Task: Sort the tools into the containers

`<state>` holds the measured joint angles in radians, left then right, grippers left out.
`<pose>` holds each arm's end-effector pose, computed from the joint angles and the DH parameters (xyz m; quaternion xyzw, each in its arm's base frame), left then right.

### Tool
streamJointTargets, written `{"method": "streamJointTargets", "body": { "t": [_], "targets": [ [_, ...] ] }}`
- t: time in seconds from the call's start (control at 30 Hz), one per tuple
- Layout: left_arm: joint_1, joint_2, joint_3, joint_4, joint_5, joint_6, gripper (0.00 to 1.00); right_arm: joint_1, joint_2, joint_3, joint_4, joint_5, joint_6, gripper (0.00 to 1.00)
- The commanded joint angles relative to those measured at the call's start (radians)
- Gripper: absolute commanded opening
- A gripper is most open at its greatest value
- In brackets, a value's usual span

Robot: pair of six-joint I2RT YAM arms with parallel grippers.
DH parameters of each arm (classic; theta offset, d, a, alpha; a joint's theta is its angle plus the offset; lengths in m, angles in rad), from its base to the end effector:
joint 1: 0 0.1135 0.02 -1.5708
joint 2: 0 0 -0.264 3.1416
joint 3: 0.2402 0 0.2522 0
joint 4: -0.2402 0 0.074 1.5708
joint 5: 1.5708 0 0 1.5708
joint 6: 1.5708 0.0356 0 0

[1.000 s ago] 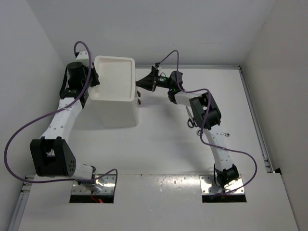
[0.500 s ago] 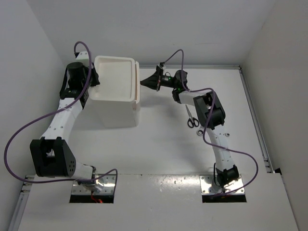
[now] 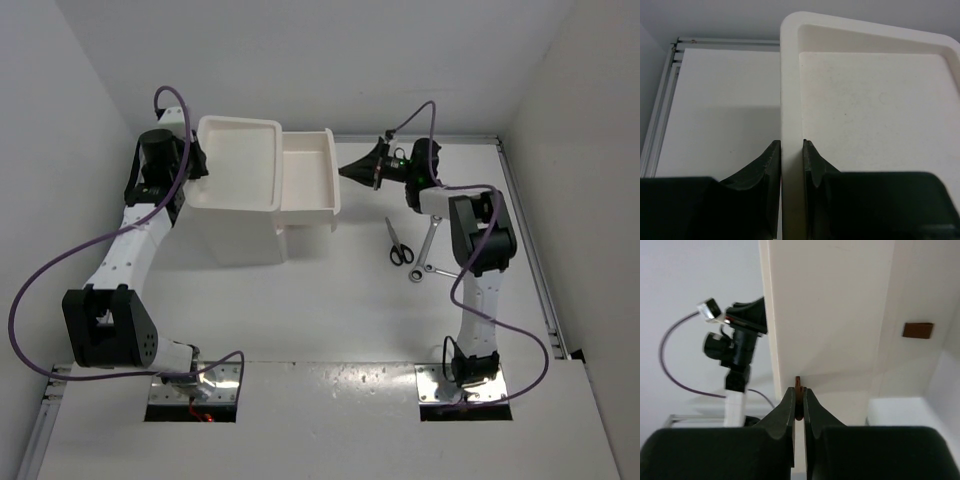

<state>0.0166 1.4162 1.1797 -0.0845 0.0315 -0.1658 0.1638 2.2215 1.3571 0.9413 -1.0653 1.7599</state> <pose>0.3355 0.0044 0.3407 -0.0647 0.8084 -0.0563 0.5824 0.4641 0.1083 0.1832 0.1589 0.6754 0.7158 0.0786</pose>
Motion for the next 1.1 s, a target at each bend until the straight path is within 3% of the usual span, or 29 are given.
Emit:
{"method": "streamJointTargets", "body": {
  "t": [0.0,0.17,0.2,0.37,0.47,0.53,0.57,0.73,0.8,0.83,0.93,1.07],
  "targets": [
    [-0.021,0.076,-0.111,-0.195,0.097,-0.069,0.0,-0.066,-0.134,-0.036,-0.286,0.03,-0.329,0.0],
    [-0.021,0.076,-0.111,-0.195,0.097,-0.069,0.0,-0.128,-0.201,-0.015,-0.689,0.065,-0.617,0.0],
    [-0.021,0.076,-0.111,-0.195,0.097,-0.069,0.0,-0.139,-0.212,-0.015,-0.732,0.077,-0.688,0.0],
    [-0.021,0.076,-0.111,-0.195,0.097,-0.069,0.0,-0.191,-0.212,-0.012,-0.803,0.053,-0.744,0.0],
    [-0.021,0.076,-0.111,-0.195,0.097,-0.069,0.0,-0.202,-0.185,0.022,-0.858,0.044,-0.813,0.2],
    [-0.021,0.076,-0.111,-0.195,0.097,-0.069,0.0,-0.213,-0.184,0.022,-0.878,0.071,-0.852,0.44],
    [-0.021,0.076,-0.111,-0.195,0.097,-0.069,0.0,-0.213,-0.195,0.033,-0.894,0.071,-0.87,0.46],
    [-0.021,0.076,-0.111,-0.195,0.097,-0.069,0.0,-0.286,-0.229,0.094,-1.073,0.096,-1.009,0.44],
    [-0.021,0.067,-0.111,-0.195,0.088,-0.069,0.0,-0.308,-0.243,0.181,-1.241,0.16,-1.231,0.4],
    [-0.021,0.067,-0.111,-0.195,0.088,-0.069,0.0,-0.308,-0.243,0.219,-1.444,0.191,-1.329,0.38],
    [-0.021,0.067,-0.111,-0.195,0.088,-0.069,0.0,-0.299,-0.243,0.29,-1.732,0.385,-1.661,0.3],
    [-0.021,0.067,-0.111,-0.186,0.088,-0.069,0.0,-0.28,-0.299,0.179,-1.837,0.53,-1.878,0.26]
  ]
}}
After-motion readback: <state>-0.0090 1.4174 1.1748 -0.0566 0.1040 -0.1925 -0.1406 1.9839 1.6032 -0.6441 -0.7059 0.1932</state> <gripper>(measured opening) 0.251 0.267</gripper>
